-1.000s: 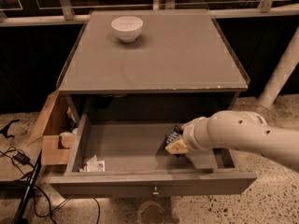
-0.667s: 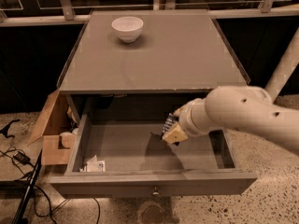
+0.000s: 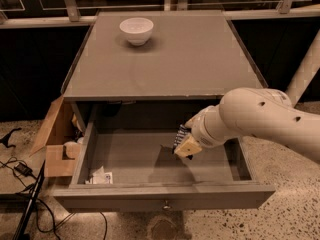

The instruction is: Pick rxbar blueberry from top drawer and place on counter

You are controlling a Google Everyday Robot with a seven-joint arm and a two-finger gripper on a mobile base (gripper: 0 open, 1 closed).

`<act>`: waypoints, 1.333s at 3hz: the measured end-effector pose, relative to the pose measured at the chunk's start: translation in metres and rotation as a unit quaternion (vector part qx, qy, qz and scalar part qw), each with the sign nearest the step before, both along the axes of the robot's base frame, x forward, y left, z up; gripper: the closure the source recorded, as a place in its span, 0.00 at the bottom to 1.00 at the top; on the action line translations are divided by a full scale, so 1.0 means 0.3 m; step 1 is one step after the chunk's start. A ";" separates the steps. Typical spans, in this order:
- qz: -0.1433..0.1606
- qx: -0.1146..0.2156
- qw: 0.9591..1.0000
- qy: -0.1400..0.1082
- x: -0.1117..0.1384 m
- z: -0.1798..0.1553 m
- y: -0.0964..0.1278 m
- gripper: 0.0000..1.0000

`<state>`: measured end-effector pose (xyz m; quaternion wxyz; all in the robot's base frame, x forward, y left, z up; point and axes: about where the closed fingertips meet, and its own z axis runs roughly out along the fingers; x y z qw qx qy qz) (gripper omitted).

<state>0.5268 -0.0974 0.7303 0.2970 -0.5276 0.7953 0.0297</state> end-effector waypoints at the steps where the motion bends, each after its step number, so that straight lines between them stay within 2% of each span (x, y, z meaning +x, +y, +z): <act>1: 0.004 0.004 1.000 -0.007 0.010 0.131 0.036 1.00; 2: -0.002 -0.001 1.000 -0.003 0.008 0.322 0.055 1.00; 3: -0.005 0.004 1.000 -0.025 0.053 0.498 0.060 1.00; 4: 0.003 0.034 0.998 -0.052 0.127 0.548 0.049 1.00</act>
Offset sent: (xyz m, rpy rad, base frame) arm 0.0030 0.0221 0.1698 -0.0093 0.0107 -0.0402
